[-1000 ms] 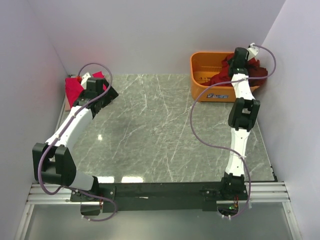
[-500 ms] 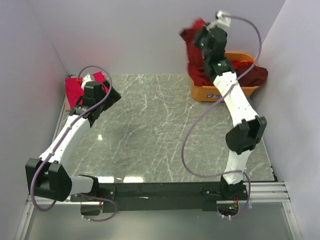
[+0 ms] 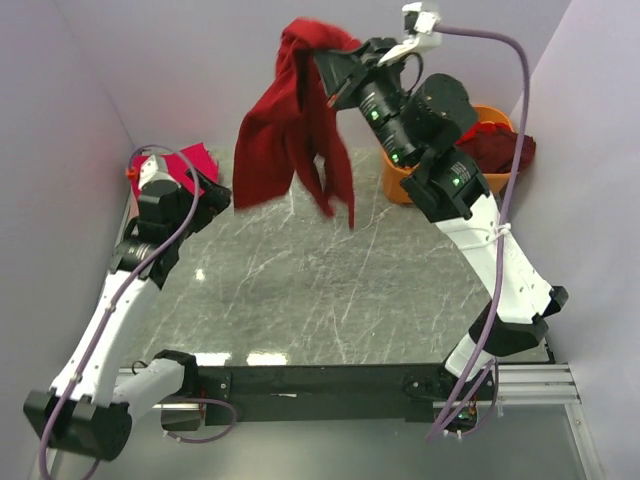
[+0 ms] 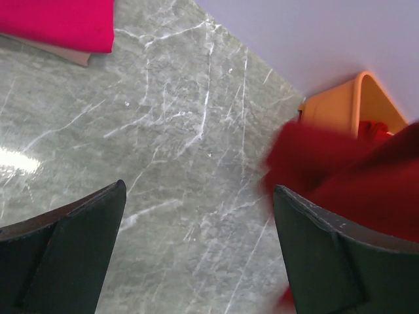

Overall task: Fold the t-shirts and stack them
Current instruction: Move the tshirt to the center of the board

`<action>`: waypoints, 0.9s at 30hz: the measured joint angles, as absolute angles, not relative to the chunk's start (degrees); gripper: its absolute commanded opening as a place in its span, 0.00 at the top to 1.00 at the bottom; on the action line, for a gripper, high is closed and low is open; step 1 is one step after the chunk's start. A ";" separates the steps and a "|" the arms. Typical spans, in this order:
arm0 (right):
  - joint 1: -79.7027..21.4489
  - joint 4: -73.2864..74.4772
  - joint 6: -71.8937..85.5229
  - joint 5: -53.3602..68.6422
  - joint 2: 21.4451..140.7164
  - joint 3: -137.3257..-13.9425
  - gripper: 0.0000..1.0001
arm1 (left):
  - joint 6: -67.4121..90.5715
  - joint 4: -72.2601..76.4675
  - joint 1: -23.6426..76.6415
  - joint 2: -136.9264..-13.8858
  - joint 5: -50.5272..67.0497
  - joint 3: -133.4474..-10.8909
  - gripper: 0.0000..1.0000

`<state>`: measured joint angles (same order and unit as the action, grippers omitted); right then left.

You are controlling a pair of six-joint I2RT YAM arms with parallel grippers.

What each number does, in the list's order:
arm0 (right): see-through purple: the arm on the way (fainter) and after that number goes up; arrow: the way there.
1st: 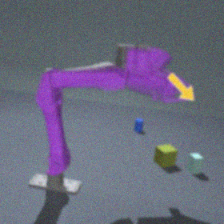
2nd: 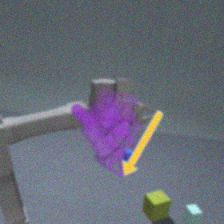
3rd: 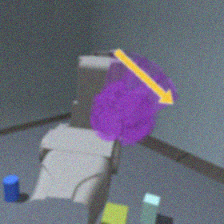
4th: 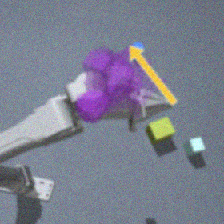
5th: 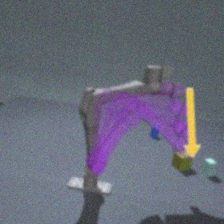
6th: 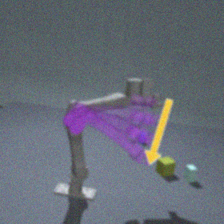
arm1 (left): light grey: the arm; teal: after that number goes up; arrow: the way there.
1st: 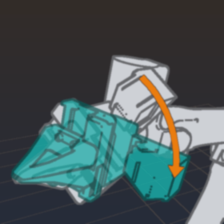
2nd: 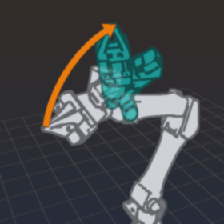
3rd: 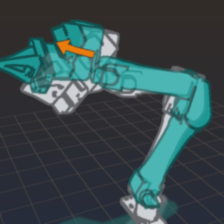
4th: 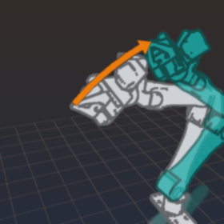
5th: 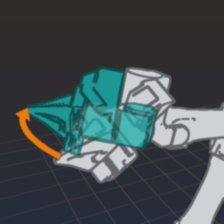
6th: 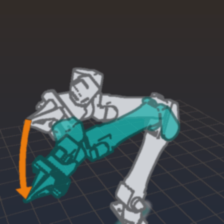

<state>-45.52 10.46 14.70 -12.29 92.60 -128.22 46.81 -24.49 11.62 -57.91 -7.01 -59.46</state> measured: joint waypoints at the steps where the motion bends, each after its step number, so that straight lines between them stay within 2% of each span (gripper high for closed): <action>1: -46.37 11.53 15.64 -12.97 92.60 -128.07 1.00 | 47.11 -25.19 11.62 -56.40 -7.29 -59.00 0.01; 6: -46.22 15.38 20.93 -19.62 89.23 -117.49 1.00 | 47.97 -28.53 11.62 -51.83 -8.43 -56.97 0.01; 10: -43.20 17.63 28.40 -23.33 80.58 -93.45 1.00 | 48.77 -30.15 11.62 -50.98 -9.21 -54.59 0.00; 12: -38.11 18.09 32.77 -22.24 76.58 -79.26 1.00 | 49.01 -30.85 11.62 -51.44 -9.30 -52.88 0.01; 13: -35.27 18.98 34.37 -21.78 75.37 -73.82 0.96 | 49.19 -31.48 11.62 -52.07 -9.28 -52.05 0.01; 14: -31.35 19.68 36.12 -21.28 74.81 -67.53 0.74 | 49.25 -31.99 11.62 -52.95 -9.13 -51.24 0.01; 16: -24.12 21.43 38.24 -20.84 74.85 -56.90 0.48 | 49.34 -32.27 11.62 -54.68 -8.56 -49.39 0.01; 17: -22.96 22.96 38.52 -20.86 74.94 -53.56 0.32 | 49.39 -32.29 11.62 -55.55 -8.01 -48.05 0.01; 19: -19.18 26.50 39.07 -21.54 74.43 -49.08 0.27 | 49.47 -32.42 11.62 -56.36 -6.26 -44.95 0.01; 23: -20.58 27.57 37.43 -18.81 70.08 -48.25 0.24 | 50.50 -33.74 11.62 -56.16 -3.44 -40.58 0.00; 27: -29.76 23.88 33.89 -14.68 65.78 -49.25 0.24 | 52.03 -35.27 11.68 -53.91 -0.99 -36.95 0.01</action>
